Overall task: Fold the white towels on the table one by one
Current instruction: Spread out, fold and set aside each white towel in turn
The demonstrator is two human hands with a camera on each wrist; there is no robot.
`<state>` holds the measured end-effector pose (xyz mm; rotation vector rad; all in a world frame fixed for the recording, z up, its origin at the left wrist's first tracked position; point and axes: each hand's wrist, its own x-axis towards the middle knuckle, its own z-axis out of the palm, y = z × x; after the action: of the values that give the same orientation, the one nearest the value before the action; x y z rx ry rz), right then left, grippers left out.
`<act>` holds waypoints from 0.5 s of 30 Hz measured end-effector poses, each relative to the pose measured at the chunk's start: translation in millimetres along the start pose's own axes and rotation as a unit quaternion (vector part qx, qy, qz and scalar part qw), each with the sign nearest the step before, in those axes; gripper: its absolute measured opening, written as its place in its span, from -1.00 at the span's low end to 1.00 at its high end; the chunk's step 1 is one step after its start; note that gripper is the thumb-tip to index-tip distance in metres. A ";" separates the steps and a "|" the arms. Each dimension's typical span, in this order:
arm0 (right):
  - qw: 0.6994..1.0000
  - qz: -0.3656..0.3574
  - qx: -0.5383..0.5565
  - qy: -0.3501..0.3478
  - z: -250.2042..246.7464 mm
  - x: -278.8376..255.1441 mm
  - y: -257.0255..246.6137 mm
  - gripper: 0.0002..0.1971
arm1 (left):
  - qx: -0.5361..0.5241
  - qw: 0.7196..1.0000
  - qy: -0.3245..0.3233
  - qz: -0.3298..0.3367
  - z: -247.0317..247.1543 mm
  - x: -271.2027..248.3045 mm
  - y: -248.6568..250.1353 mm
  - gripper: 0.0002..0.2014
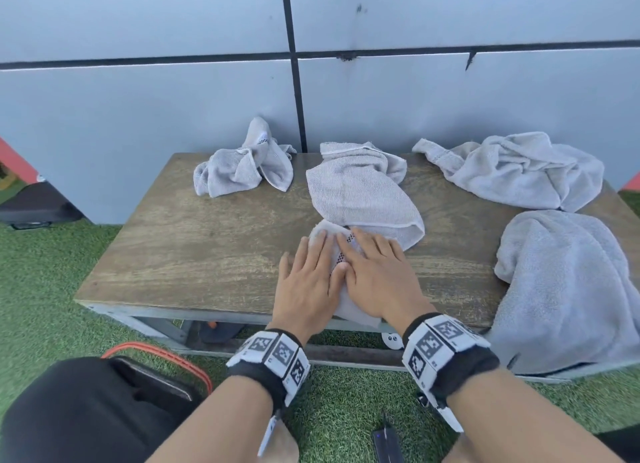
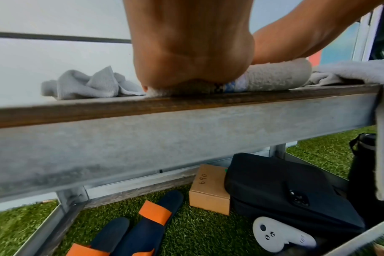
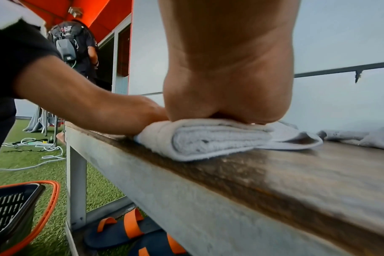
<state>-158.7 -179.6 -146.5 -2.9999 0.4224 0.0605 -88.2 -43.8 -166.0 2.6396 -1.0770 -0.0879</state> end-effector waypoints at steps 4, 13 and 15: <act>0.997 0.047 -0.055 0.004 -15.3 -3.0 -1.8 -0.45 | 0.027 0.999 -0.029 -0.030 -10.9 11.2 -20.6 -0.39; 0.990 -0.056 0.055 0.119 -11.6 -4.8 -21.8 -0.60 | -0.017 0.994 0.032 -0.104 -8.9 4.8 8.6 -0.38; 0.995 -0.059 0.069 0.045 0.5 -2.2 -18.7 -0.43 | -0.042 0.993 0.026 -0.112 3.2 -1.7 8.5 -0.39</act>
<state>-155.7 -161.1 -145.0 -2.8914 0.2469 -0.1103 -95.6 -49.2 -166.7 2.6604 -0.7413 -0.1084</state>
